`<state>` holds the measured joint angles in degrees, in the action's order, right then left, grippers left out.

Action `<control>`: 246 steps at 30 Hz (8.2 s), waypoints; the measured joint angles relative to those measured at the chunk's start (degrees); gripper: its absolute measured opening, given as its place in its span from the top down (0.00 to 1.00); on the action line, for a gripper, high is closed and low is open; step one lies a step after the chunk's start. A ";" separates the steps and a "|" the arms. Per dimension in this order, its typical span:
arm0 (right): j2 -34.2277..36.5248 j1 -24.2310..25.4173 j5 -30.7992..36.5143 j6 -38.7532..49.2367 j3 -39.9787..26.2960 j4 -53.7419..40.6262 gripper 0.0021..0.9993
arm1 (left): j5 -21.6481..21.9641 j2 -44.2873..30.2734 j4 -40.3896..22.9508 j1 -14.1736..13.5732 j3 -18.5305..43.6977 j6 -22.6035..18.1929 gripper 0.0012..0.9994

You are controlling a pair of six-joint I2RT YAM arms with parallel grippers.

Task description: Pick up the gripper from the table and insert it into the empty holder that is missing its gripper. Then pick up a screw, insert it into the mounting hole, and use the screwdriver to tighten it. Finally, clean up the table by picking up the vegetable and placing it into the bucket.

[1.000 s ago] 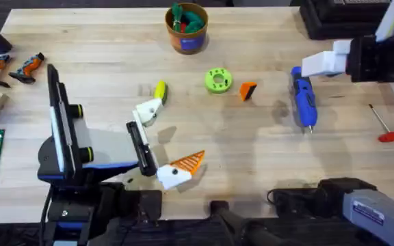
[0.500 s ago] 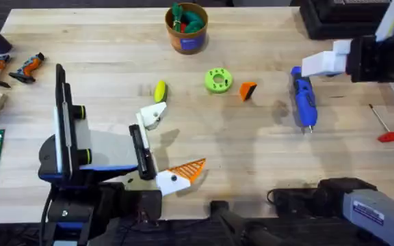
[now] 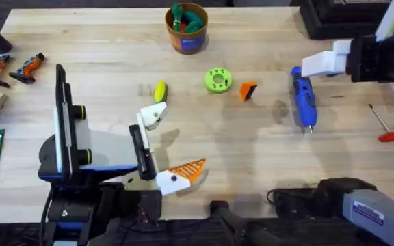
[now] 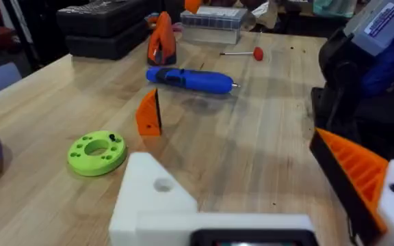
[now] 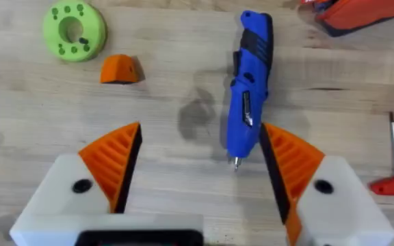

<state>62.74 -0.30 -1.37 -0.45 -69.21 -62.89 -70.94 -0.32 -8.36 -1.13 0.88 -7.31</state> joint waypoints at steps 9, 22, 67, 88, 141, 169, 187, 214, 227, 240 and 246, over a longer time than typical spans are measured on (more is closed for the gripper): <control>0.00 0.00 0.00 0.00 -0.02 0.00 0.01 | 0.00 0.00 0.00 0.00 -0.01 0.00 0.01; 0.00 0.00 0.00 0.00 -0.02 0.00 0.01 | 0.00 0.00 0.00 0.00 -0.01 0.00 0.01; 16.59 -21.50 2.03 -4.93 -12.27 -8.10 0.01 | 0.00 0.02 0.00 0.00 -0.01 0.00 0.01; 34.72 -23.06 2.19 -8.29 -12.28 -0.52 0.01 | 0.00 0.01 0.00 0.00 -0.01 0.00 0.01; 37.03 -22.77 2.43 -6.82 -9.05 5.70 0.98 | 0.00 0.01 0.00 0.00 0.00 0.00 0.01; 8.67 -22.77 -17.18 -10.78 -2.97 15.41 0.99 | 0.00 0.02 0.00 0.00 -0.01 0.00 0.01; 4.26 -20.73 -52.09 -36.73 33.03 68.34 0.99 | -0.02 0.02 0.00 0.00 -0.01 0.00 0.01; 18.80 -17.27 -79.65 -67.62 49.26 124.03 0.99 | -0.02 0.02 0.00 0.00 -0.01 0.00 0.01; 26.67 -22.37 -77.82 -79.81 50.36 131.73 0.99 | -0.02 0.02 0.00 0.00 0.01 0.00 0.01; 26.80 -27.04 -70.70 -80.81 50.04 134.64 0.99 | -0.01 0.02 0.00 0.00 -0.01 0.00 0.01; 26.80 -27.34 -69.76 -80.83 49.46 135.32 0.99 | -0.02 0.00 0.00 0.00 -0.01 0.00 0.01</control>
<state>89.54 -27.64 -71.13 -81.28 -19.75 72.43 -70.96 -0.31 -8.36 -1.13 0.87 -7.31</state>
